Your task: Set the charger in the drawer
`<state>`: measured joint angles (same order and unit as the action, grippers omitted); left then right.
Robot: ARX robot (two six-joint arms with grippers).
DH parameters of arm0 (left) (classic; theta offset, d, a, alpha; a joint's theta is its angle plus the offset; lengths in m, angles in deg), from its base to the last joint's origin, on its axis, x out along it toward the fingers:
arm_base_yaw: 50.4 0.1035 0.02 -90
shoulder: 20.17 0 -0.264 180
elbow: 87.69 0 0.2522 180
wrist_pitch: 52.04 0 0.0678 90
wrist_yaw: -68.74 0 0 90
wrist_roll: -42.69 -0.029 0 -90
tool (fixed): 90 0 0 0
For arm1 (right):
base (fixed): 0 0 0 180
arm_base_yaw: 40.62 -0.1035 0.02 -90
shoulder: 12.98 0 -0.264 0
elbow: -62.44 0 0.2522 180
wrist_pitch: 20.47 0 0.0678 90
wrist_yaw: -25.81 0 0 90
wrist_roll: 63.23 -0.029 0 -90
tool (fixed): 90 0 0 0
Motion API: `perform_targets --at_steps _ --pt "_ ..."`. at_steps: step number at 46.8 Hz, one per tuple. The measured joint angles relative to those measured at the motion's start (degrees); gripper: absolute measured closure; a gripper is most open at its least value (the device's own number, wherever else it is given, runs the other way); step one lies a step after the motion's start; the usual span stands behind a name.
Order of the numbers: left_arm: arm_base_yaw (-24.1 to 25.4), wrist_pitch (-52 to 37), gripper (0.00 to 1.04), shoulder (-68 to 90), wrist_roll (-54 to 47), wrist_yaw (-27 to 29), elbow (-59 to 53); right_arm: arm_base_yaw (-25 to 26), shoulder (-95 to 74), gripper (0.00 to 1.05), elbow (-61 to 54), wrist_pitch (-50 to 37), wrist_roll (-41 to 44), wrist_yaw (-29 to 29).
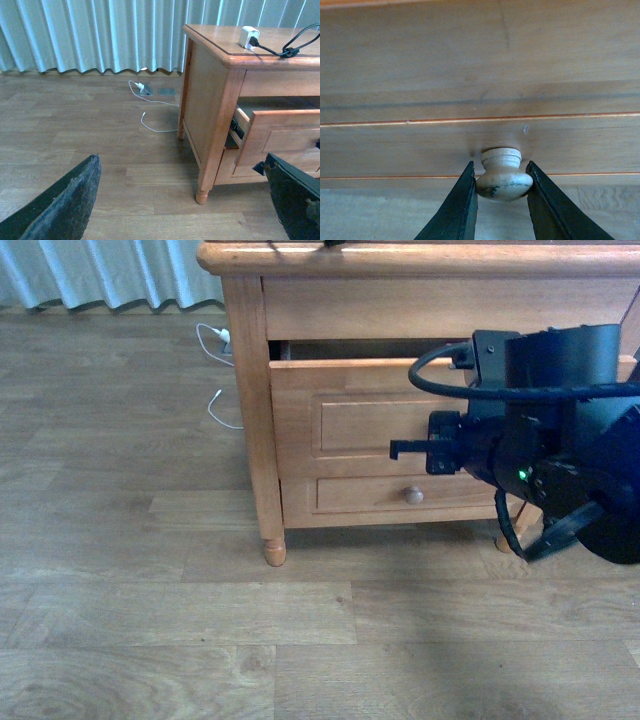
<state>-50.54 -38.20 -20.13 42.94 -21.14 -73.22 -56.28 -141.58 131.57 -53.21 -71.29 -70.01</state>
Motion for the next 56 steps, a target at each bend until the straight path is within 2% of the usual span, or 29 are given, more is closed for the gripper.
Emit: perform_targets --at_steps 14,27,38,49,52,56 --pt "0.0 0.0 0.06 0.0 0.0 0.0 0.0 0.0 10.4 0.81 -20.6 -7.0 -2.1 4.0" --pt "0.0 0.0 0.06 0.0 0.0 0.0 0.0 0.7 13.9 0.8 -26.1 -7.5 -3.8 6.8" --pt "0.0 0.0 0.06 0.0 0.0 0.0 0.0 1.4 18.4 0.45 -28.5 -5.0 -3.0 9.1" --pt "0.0 0.0 0.06 0.0 0.0 0.0 0.0 3.2 32.6 0.1 -31.5 3.9 -1.4 12.0" --pt "0.0 0.0 0.06 0.0 0.0 0.0 0.0 4.2 37.1 0.06 -31.7 7.0 -1.3 12.2" --pt "0.0 0.0 0.06 0.0 0.0 0.0 0.0 5.6 43.7 0.09 -31.7 11.7 -1.2 12.4"
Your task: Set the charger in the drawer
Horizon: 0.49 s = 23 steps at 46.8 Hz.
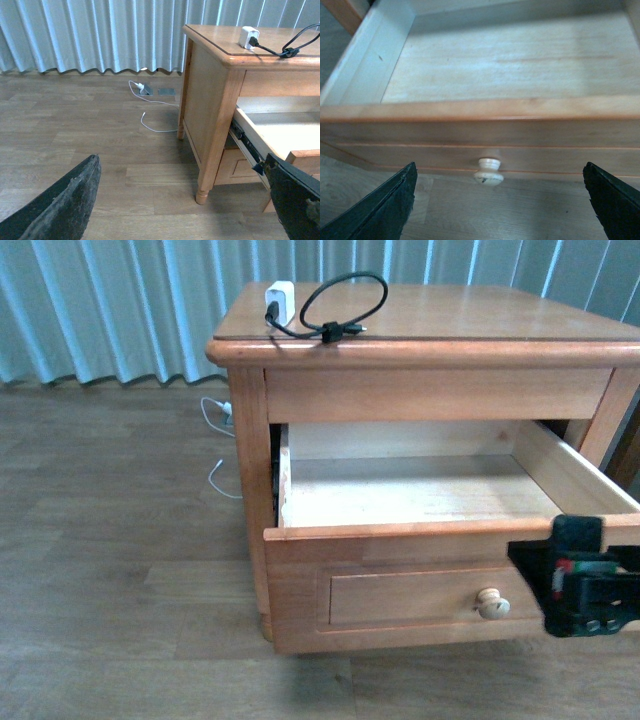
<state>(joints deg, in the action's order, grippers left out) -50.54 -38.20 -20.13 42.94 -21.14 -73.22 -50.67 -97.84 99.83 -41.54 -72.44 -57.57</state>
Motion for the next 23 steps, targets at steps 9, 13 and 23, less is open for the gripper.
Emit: perform_targets --at_steps 9,13,23 --pt "0.0 0.0 0.06 0.0 0.0 0.0 0.0 3.2 18.2 0.08 0.2 13.1 0.0 0.9" --pt "0.0 0.0 0.06 0.0 0.0 0.0 0.0 4.1 24.8 0.08 0.2 17.9 -0.1 1.2" --pt "0.0 0.0 0.06 0.0 0.0 0.0 0.0 6.0 41.2 0.08 -1.6 29.6 -1.0 2.4"
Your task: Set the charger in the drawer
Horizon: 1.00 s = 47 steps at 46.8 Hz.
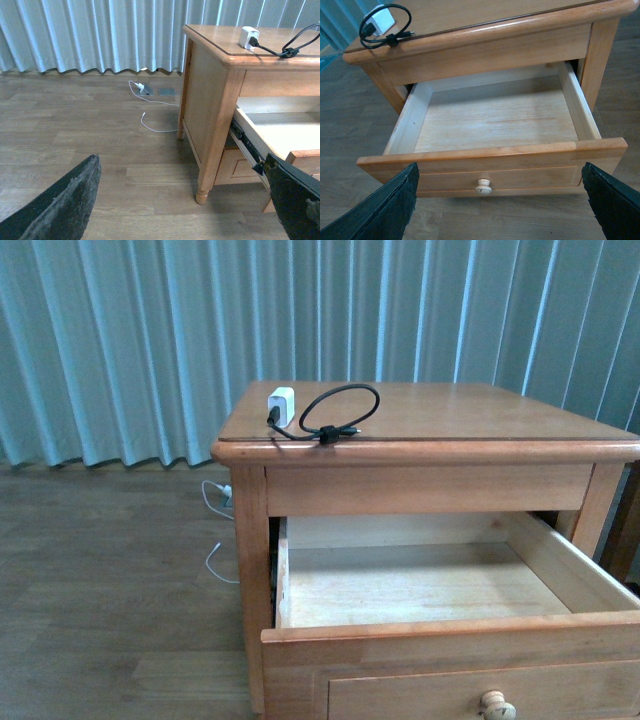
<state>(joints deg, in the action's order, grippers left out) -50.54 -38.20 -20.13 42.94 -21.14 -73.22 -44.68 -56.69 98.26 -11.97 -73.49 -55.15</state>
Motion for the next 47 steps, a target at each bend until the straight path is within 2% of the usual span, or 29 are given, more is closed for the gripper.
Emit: perform_targets --at_steps 5,17,19,21,24,29,37,41,47 --pt "0.0 0.0 0.06 0.0 0.0 0.0 0.0 0.6 7.6 0.08 -1.8 4.8 -1.0 -0.1" --pt "0.0 0.0 0.06 0.0 0.0 0.0 0.0 0.6 8.7 0.08 -2.0 4.6 -1.2 -0.5" --pt "0.0 0.0 0.06 0.0 0.0 0.0 0.0 -0.5 9.6 0.16 -4.8 -2.9 1.7 -7.5" --pt "0.0 0.0 0.06 0.0 0.0 0.1 0.0 -0.9 10.8 0.25 -7.9 -9.9 4.9 -12.0" --pt "0.0 0.0 0.06 0.0 0.0 0.0 0.0 1.9 12.4 0.36 -10.3 -13.7 7.1 -9.8" --pt "0.0 0.0 0.06 0.0 0.0 0.0 0.0 3.8 14.6 0.53 -12.5 -14.1 8.9 -9.6" --pt "0.0 0.0 0.06 0.0 0.0 0.0 0.0 3.8 15.0 0.27 -13.0 -14.1 9.7 -9.2" --pt "0.0 0.0 0.06 0.0 0.0 0.0 0.0 3.9 15.1 0.08 -13.0 -14.1 9.9 -9.2" --pt "0.0 0.0 0.06 0.0 0.0 0.0 0.0 3.9 15.1 0.08 -13.0 -14.1 9.9 -9.2"
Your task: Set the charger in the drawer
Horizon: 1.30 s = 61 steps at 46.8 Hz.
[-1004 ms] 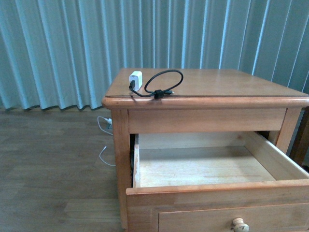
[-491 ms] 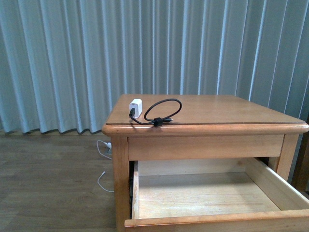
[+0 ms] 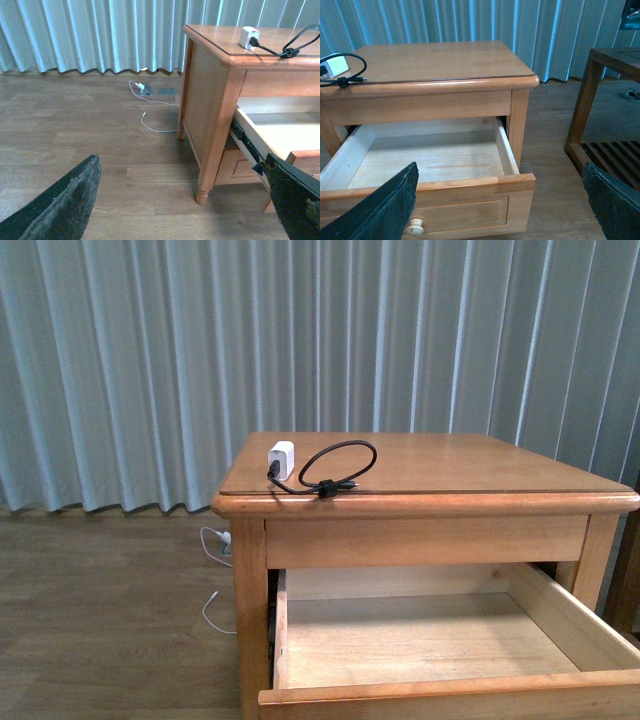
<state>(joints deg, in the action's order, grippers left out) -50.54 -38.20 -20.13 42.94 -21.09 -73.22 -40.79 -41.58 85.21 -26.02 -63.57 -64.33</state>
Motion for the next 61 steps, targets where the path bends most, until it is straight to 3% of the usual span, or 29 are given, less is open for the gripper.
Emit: perform_targets --at_steps 16,19,21,23,35,45,61 --pt "-0.1 0.0 0.06 0.1 0.0 0.4 0.0 0.0 0.0 0.08 0.0 0.0 0.0 0.0" --pt "-4.0 -0.6 0.06 3.9 1.4 11.3 0.8 0.0 0.0 0.08 0.0 0.0 0.0 0.0" --pt "-9.2 -5.4 0.06 13.4 2.8 22.2 2.9 0.0 0.0 0.08 0.0 0.0 0.0 0.0" --pt "-12.8 -11.0 0.06 22.8 3.6 25.8 5.8 0.0 0.0 0.08 0.0 0.0 0.0 0.0" --pt "-20.1 -24.8 0.06 59.8 5.0 27.3 26.1 0.0 0.0 0.08 0.0 0.0 0.1 0.0" --pt "-23.5 -23.5 0.06 83.6 7.9 28.7 50.7 0.0 0.0 0.08 0.0 0.0 0.1 0.0" --pt "-23.6 -12.7 0.06 104.5 16.3 28.5 78.1 0.0 0.0 0.08 0.0 0.0 0.1 0.0"
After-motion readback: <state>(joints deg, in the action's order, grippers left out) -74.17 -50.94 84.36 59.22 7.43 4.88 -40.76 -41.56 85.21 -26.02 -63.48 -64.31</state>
